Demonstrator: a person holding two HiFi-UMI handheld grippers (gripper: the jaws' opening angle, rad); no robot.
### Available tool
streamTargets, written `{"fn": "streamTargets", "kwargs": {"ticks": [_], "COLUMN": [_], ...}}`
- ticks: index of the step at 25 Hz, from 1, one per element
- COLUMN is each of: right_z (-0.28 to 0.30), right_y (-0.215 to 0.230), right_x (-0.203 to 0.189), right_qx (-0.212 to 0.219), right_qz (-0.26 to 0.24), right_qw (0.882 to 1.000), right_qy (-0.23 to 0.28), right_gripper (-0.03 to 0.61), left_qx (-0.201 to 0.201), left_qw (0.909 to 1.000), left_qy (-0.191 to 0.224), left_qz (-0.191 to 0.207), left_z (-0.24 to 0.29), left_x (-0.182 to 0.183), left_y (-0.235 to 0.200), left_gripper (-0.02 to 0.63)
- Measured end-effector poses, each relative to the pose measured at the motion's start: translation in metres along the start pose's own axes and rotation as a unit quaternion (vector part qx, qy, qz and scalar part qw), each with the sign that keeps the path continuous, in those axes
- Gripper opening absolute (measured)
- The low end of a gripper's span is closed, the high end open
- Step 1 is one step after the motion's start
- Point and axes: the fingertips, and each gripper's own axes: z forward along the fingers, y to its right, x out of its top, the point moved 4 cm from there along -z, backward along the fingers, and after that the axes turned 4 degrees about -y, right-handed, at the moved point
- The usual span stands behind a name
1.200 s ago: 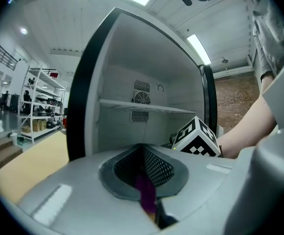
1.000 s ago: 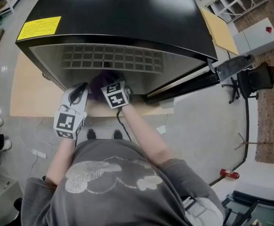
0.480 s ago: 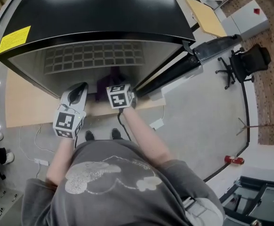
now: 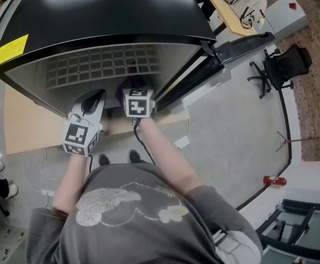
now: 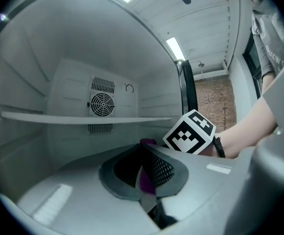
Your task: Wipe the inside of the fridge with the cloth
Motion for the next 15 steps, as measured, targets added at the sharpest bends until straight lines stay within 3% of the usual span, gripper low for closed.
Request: {"fn": "streamTargets", "kwargs": {"ticks": [15], "right_z": [-0.058], "right_y": [0.016], "right_x": [-0.039], "right_qx": [-0.029], "right_qz": [0.028], "right_qw": [0.999], "right_qy": [0.021], "right_gripper": [0.080], "left_qx": [-0.039], "left_qw": [0.9991], "left_qy": [-0.013], "left_qz": [-0.012], "left_z": [-0.011], "left_x": [-0.014], "left_y": [0.015], "left_gripper": [0.018]}}
